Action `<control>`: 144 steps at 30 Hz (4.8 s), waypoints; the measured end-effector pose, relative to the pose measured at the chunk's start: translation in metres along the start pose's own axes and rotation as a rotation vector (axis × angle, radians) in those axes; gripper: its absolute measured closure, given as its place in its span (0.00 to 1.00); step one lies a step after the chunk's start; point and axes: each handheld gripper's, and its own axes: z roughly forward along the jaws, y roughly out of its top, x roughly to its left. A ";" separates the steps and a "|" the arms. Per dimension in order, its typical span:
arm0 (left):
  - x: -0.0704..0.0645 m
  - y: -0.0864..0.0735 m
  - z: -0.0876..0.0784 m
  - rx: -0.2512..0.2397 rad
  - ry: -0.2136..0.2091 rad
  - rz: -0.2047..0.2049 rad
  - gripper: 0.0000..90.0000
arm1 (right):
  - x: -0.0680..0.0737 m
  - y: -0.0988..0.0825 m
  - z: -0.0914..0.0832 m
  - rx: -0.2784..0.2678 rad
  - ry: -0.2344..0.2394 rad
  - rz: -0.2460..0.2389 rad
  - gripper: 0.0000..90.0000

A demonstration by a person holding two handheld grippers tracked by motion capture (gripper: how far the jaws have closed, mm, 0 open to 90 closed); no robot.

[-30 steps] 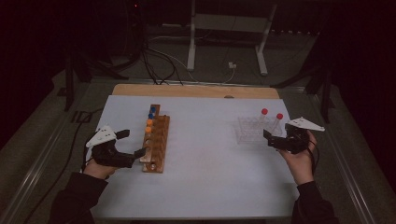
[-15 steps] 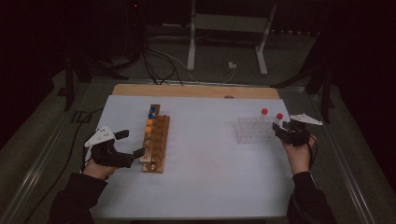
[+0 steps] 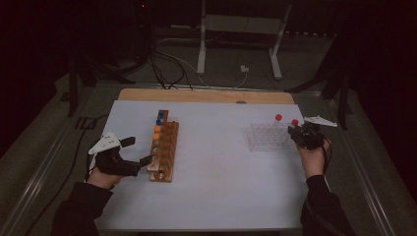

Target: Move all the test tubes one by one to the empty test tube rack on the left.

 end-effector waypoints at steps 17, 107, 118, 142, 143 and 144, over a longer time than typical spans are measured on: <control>-0.001 0.004 -0.001 0.011 -0.008 0.003 0.02 | 0.004 0.020 -0.021 -0.052 0.006 -0.043 0.84; -0.116 0.060 0.101 0.099 -0.367 0.185 0.77 | 0.235 -0.020 -0.084 -0.010 0.629 -0.544 0.83; -0.114 0.062 0.101 0.086 -0.370 0.207 0.79 | 0.235 -0.019 -0.083 -0.016 0.637 -0.520 0.83; -0.071 0.095 0.041 0.035 -0.196 0.174 0.79 | 0.187 -0.006 -0.094 -0.112 0.524 -0.354 0.16; -0.069 0.095 0.038 0.032 -0.189 0.169 0.79 | 0.185 -0.006 -0.095 -0.114 0.524 -0.347 0.14; -0.067 0.095 0.035 0.030 -0.173 0.175 0.79 | 0.183 -0.006 -0.095 -0.116 0.520 -0.340 0.10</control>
